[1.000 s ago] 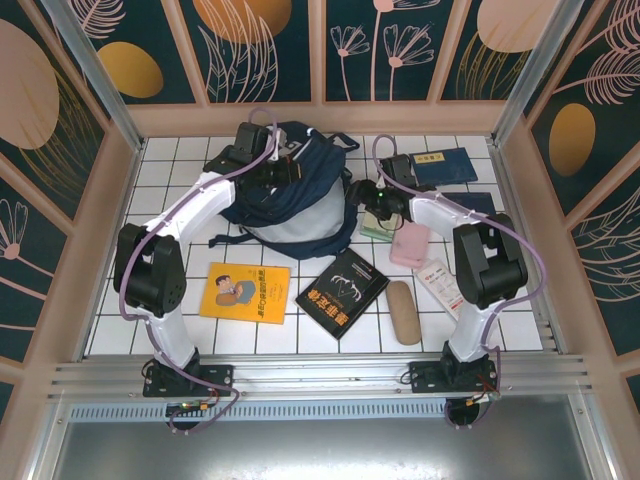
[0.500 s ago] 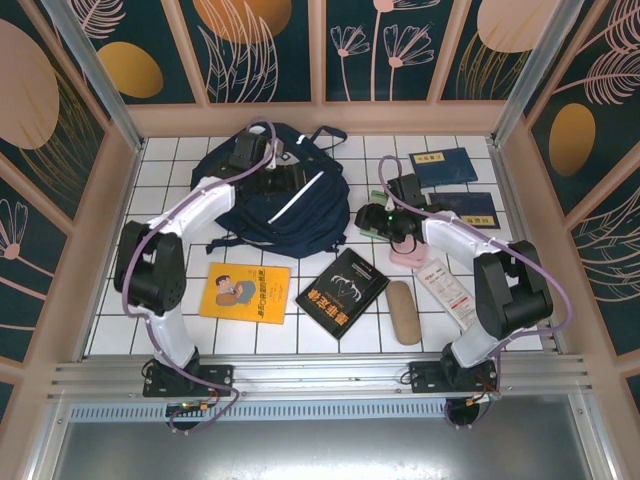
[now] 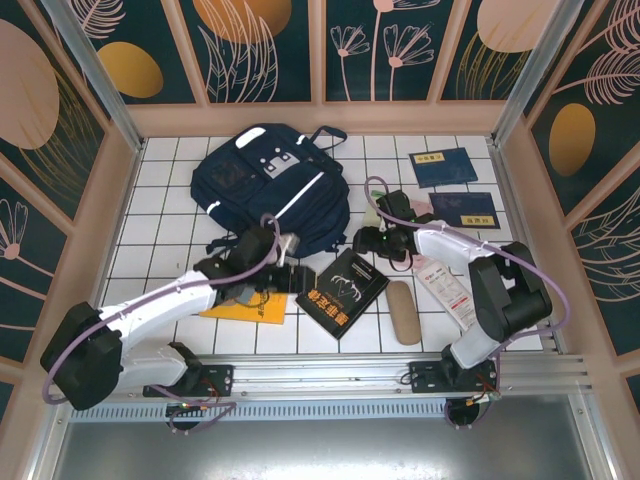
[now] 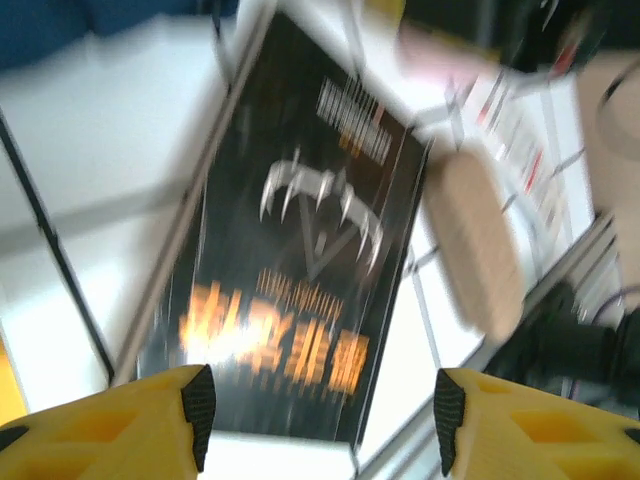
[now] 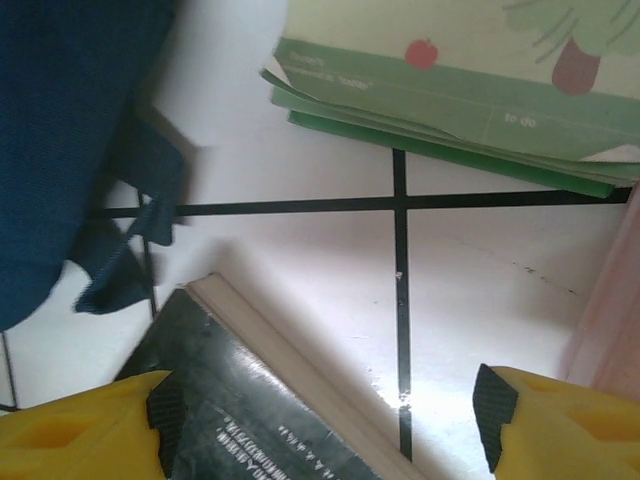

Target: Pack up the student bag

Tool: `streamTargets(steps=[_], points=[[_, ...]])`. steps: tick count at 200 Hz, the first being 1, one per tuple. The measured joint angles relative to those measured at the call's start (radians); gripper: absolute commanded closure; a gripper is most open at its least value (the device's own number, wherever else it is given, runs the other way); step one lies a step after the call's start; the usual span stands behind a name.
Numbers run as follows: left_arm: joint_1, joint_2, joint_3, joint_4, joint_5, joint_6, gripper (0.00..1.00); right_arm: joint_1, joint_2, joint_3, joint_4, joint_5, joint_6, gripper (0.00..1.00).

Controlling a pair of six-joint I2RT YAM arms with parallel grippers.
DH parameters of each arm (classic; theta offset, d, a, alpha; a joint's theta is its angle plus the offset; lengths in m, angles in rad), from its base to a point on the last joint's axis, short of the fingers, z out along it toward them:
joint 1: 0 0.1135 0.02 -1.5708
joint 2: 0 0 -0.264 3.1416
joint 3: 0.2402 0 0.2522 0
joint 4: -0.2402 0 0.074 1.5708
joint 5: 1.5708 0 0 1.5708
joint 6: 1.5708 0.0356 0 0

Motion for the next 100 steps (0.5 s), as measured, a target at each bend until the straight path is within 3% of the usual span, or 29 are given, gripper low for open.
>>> streamTargets(steps=[25,51,100], points=[[-0.047,-0.06,-0.121,0.046,0.053,-0.073,0.25,0.001,0.01,0.002,0.01,-0.004,-0.001,0.22],[-0.074,-0.073,-0.178,0.094,0.077,-0.141,0.25,0.004,0.016,0.002,0.018,-0.022,-0.001,0.22],[-0.09,0.137,-0.178,0.273,0.092,-0.26,0.25,0.038,0.081,0.0,0.037,-0.026,-0.002,0.22]])
